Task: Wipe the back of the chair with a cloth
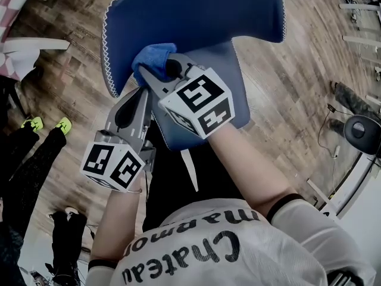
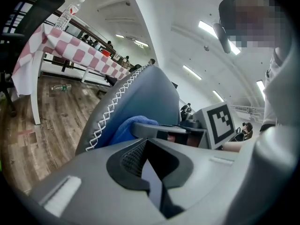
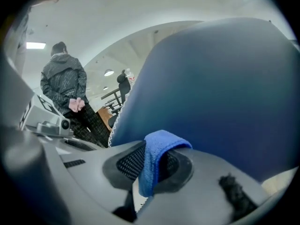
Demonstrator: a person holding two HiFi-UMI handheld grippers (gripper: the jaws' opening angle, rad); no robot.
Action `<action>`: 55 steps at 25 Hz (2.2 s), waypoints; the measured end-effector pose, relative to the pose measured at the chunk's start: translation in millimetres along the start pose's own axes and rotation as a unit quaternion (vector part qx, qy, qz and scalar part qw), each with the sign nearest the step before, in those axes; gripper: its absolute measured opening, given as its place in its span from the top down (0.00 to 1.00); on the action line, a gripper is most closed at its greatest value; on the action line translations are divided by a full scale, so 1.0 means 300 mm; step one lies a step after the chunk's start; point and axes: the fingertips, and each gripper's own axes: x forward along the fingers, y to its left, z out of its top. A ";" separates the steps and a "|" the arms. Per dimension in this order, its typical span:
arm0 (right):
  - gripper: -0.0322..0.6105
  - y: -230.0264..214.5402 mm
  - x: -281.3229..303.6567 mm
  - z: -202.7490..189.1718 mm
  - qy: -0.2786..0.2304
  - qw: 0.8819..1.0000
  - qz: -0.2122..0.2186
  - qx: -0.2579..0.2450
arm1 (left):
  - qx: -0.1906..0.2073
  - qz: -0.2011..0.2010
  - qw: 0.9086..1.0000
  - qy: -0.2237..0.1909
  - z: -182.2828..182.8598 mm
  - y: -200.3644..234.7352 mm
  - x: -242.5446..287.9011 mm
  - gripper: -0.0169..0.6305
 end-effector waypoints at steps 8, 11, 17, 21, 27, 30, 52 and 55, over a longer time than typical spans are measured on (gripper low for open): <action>0.88 -0.172 -0.065 -0.016 -0.021 0.995 -0.051 0.078 | -0.005 -0.007 1.000 0.012 -0.024 -0.035 0.034 0.99; 0.88 -0.224 -0.092 -0.030 -0.023 0.994 -0.070 0.085 | -0.002 -0.010 1.000 0.019 -0.036 -0.042 0.050 0.99; 0.88 -0.347 -0.170 -0.041 -0.027 0.989 -0.104 0.098 | 0.002 -0.013 0.999 0.030 -0.040 -0.075 0.098 0.99; 0.88 -0.415 -0.223 -0.054 -0.030 0.986 -0.121 0.107 | 0.001 -0.012 0.999 0.031 -0.040 -0.101 0.133 0.99; 0.88 -0.527 -0.336 -0.068 -0.043 0.979 -0.157 0.122 | 0.001 -0.023 0.999 0.032 -0.057 -0.162 0.198 0.99; 0.88 -0.567 -0.379 -0.074 -0.051 0.975 -0.168 0.133 | 0.004 -0.028 0.999 0.034 -0.065 -0.187 0.220 0.99; 0.88 -0.607 -0.469 -0.181 -0.046 0.961 -0.205 0.181 | -0.003 -0.030 0.998 0.047 -0.172 -0.197 0.209 0.98; 0.88 -0.484 -0.350 -0.174 -0.028 0.970 -0.167 0.173 | -0.008 -0.020 0.999 0.048 -0.175 -0.143 0.147 0.98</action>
